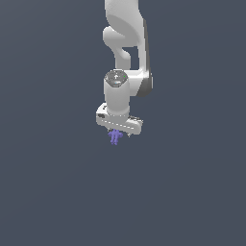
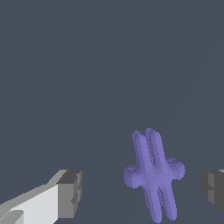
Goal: Pick up the object and move it to a goal position.
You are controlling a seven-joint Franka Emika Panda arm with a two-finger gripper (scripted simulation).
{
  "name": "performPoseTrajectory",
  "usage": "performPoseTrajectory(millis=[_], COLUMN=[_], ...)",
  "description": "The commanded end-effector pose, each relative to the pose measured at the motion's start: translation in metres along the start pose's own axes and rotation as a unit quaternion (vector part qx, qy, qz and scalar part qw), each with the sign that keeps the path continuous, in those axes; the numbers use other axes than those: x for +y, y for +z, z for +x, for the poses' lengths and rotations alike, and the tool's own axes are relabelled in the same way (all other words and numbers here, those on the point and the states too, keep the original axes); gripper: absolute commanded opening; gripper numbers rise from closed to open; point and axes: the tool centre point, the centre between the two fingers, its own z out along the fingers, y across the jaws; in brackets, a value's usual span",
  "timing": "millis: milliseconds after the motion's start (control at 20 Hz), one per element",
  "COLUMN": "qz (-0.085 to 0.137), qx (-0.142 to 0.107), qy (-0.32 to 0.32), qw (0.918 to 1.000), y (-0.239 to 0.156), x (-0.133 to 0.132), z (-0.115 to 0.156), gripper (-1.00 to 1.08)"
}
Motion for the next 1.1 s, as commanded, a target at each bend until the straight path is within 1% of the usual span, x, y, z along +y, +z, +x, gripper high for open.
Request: performPoseTrajectory(millis=[0,250,450,650,850,1050], qz=[-0.002,-0.005,-0.007,-0.008,-0.008,-0.008], qx=[-0.003,-0.007,-0.008,-0.009,-0.009,-0.009], qy=[0.037,0.091,0.117,0.128,0.125,0.126], qw=[0.9993,0.9959,0.9931,0.9917,0.992,0.9919], y=[0.012,0.029,0.037,0.04,0.041,0.051], x=[0.01,0.026,0.033,0.037,0.036,0.037], z=[-0.01,-0.025,-0.033,-0.036,-0.036,-0.037], gripper=[1.0,1.0,1.0,1.0,1.0,1.0])
